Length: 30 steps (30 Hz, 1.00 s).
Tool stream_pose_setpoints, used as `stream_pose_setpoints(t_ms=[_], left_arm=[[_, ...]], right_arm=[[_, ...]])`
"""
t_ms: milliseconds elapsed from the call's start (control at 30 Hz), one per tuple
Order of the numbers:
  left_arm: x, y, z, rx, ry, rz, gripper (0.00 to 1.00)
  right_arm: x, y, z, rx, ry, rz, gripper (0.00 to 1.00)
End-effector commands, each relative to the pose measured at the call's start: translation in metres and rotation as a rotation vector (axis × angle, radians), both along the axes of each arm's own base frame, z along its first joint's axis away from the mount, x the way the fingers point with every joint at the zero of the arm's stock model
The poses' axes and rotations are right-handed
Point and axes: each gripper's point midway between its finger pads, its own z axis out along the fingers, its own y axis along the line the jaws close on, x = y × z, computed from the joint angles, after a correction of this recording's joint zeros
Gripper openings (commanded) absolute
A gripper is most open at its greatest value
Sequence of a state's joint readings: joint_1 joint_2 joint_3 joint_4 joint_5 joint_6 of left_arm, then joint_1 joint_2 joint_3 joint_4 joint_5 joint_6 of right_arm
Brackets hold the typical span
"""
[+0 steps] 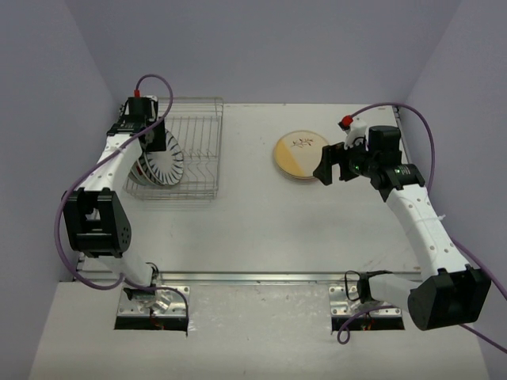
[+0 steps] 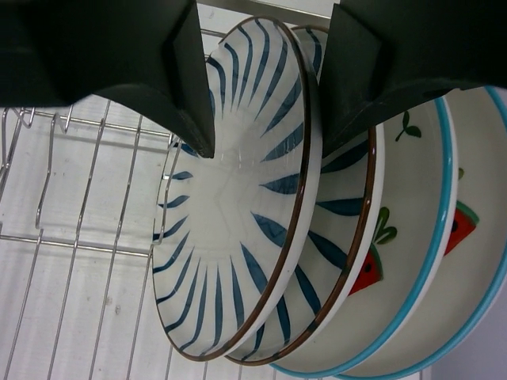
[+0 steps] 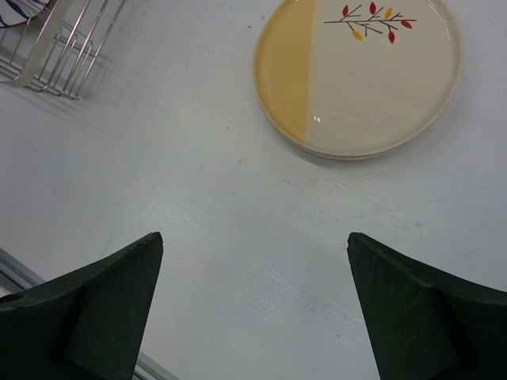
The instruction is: Unload the plates from the dish rack
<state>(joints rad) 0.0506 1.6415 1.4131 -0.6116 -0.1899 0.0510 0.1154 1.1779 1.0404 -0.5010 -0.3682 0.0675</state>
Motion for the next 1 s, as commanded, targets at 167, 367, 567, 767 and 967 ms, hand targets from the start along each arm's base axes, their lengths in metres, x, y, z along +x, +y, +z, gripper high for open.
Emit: stream_pose_setpoints(t_ms=[167, 367, 567, 767, 967], left_arm=[[0.009, -0.023, -0.020, -0.136, -0.008, -0.070, 0.34], [0.011, -0.026, -0.007, -0.149, -0.037, -0.073, 0.06], [0.014, -0.026, 0.031, -0.144, -0.108, -0.079, 0.00], [0.017, -0.025, 0.097, -0.120, -0.237, -0.101, 0.00], [0.013, -0.027, 0.159, -0.104, -0.332, -0.123, 0.00]], right_arm=[[0.004, 0.003, 0.007, 0.019, -0.042, 0.012, 0.99], [0.003, 0.004, 0.006, 0.027, -0.038, 0.015, 0.99], [0.005, 0.007, 0.010, 0.046, -0.034, 0.018, 0.99], [0.007, 0.010, 0.013, 0.061, -0.035, 0.017, 0.99], [0.011, 0.012, 0.016, 0.079, -0.027, 0.014, 0.99]])
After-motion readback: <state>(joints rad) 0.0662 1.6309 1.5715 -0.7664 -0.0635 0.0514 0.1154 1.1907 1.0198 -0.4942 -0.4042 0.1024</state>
